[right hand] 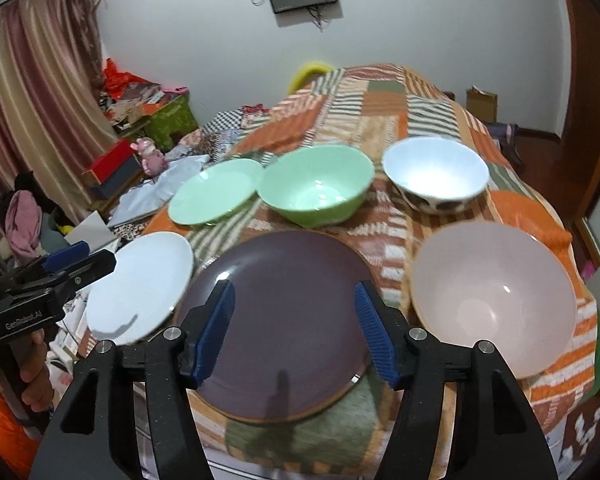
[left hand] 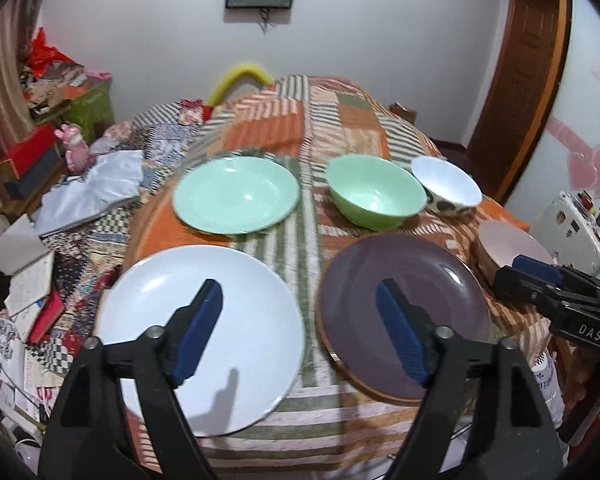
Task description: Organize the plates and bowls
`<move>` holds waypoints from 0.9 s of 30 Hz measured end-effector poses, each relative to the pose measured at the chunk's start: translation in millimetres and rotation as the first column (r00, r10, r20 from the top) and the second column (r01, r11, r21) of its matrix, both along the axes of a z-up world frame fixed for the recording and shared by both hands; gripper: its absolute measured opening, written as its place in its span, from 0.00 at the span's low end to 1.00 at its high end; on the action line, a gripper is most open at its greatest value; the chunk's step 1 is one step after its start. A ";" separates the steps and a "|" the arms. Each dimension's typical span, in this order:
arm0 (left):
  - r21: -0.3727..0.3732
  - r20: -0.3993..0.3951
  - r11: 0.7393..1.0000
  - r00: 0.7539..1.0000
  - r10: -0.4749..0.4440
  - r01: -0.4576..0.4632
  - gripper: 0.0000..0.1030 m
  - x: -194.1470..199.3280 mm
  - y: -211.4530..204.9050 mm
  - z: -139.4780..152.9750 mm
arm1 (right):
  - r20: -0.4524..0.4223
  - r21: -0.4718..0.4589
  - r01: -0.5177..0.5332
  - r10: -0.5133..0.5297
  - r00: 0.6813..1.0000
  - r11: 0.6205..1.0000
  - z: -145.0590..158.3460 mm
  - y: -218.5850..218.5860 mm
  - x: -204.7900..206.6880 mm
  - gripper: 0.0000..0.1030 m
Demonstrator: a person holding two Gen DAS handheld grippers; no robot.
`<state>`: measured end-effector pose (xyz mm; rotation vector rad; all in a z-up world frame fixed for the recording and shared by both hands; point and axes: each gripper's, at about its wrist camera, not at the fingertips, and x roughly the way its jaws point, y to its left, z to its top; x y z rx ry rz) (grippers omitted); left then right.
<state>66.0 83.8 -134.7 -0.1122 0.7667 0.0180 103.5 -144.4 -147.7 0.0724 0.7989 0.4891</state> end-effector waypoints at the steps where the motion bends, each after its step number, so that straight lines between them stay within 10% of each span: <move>1: 0.002 0.007 1.000 1.000 0.016 -0.016 0.80 -3.2 6.3 2.3 | 0.003 0.000 -0.008 0.008 1.000 1.000 1.0 3.3 0.8 0.57; 23: -0.020 -0.089 0.967 0.963 0.253 -0.255 0.82 -24.8 131.8 -38.6 | -0.061 -0.103 -0.249 0.244 0.968 0.963 -30.4 126.3 26.9 0.57; 27: -0.030 -0.119 0.967 0.961 0.249 -0.254 0.71 -20.3 142.6 -50.9 | -0.085 -0.121 -0.295 0.286 0.954 0.948 -40.1 146.7 33.5 0.57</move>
